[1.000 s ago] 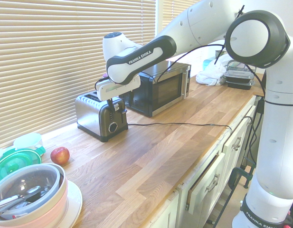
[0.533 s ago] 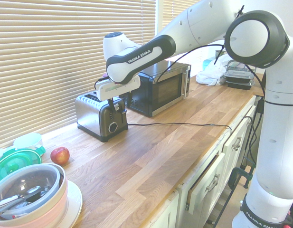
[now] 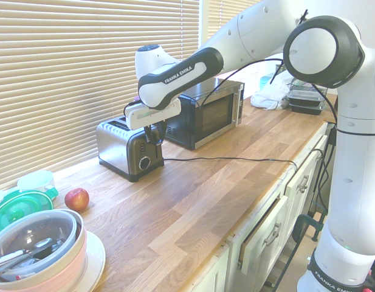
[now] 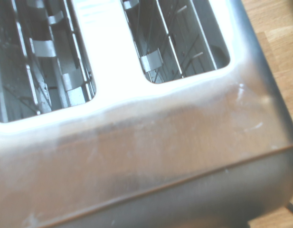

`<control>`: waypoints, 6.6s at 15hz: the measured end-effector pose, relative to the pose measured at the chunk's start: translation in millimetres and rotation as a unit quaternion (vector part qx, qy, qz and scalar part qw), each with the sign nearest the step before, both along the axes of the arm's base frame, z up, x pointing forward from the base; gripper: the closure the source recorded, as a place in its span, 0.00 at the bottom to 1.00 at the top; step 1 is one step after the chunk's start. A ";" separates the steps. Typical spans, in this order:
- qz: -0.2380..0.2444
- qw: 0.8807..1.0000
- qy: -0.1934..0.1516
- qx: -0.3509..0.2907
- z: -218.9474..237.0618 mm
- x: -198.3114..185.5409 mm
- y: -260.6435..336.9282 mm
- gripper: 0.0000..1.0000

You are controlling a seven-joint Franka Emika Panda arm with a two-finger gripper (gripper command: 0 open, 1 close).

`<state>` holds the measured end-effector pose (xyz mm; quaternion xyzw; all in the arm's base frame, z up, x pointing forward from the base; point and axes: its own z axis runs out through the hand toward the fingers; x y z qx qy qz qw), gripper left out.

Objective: Press the toaster

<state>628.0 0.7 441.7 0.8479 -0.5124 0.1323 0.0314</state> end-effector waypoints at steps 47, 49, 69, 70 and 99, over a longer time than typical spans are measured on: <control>0.024 0.999 0.031 0.009 -46.1 16.5 0.7 1.00; 0.018 0.999 0.025 0.010 -38.7 12.1 -3.1 1.00; 0.035 0.999 0.015 -0.010 -39.6 -138.2 34.5 1.00; 0.037 0.999 0.023 -0.009 -49.3 -136.5 37.0 1.00; -0.017 0.998 -0.062 -0.003 2.5 -219.6 15.4 0.00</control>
